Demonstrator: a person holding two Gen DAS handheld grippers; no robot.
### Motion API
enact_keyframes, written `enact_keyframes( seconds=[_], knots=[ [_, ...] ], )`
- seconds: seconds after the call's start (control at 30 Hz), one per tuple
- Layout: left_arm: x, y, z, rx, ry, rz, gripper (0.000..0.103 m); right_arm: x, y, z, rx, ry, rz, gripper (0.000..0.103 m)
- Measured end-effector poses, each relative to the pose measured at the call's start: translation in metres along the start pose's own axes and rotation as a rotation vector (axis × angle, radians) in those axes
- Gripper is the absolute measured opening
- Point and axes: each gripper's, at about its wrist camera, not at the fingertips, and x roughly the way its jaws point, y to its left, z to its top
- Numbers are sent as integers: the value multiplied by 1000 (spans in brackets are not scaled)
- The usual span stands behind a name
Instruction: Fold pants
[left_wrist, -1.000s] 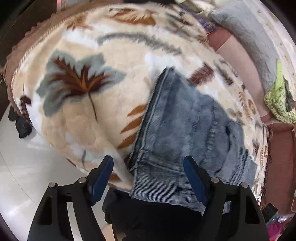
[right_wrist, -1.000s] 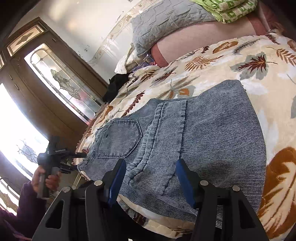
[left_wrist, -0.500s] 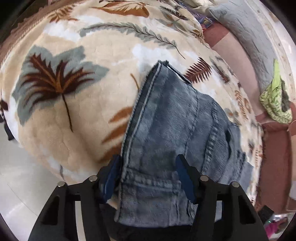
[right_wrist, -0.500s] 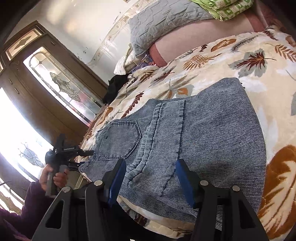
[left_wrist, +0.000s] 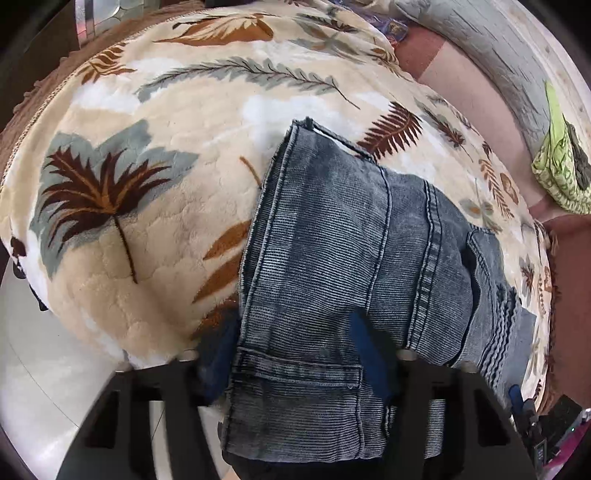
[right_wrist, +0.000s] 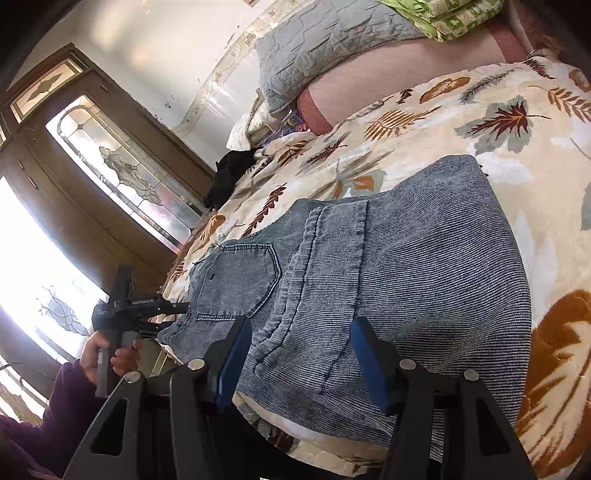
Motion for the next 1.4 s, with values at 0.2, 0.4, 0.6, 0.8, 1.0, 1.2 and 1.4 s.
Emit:
enact_keyframes(
  seconds=[0.2, 0.4, 0.6, 0.8, 1.0, 1.2, 1.4],
  knots=[
    [-14, 4, 1, 30, -31, 4, 19, 0, -1, 0, 4, -5, 2, 60],
    [-40, -13, -3, 68, -95, -3, 15, -3, -1, 0, 7, -12, 1, 60],
    [-70, -36, -3, 115, -140, -97, 14, -3, -2, 0, 12, -14, 4, 60],
    [-58, -64, 3, 168, -145, -43, 15, -2, -3, 0, 15, -14, 3, 60],
    [-37, -26, 6, 62, -100, 58, 20, -3, -4, 1, 24, -18, 10, 60],
    [-11, 16, -2, -63, -25, 69, 53, -2, -4, 2, 26, -15, 13, 60],
    [-13, 22, -17, -77, -21, 49, 67, 0, -4, 2, 27, -11, 9, 60]
  ],
)
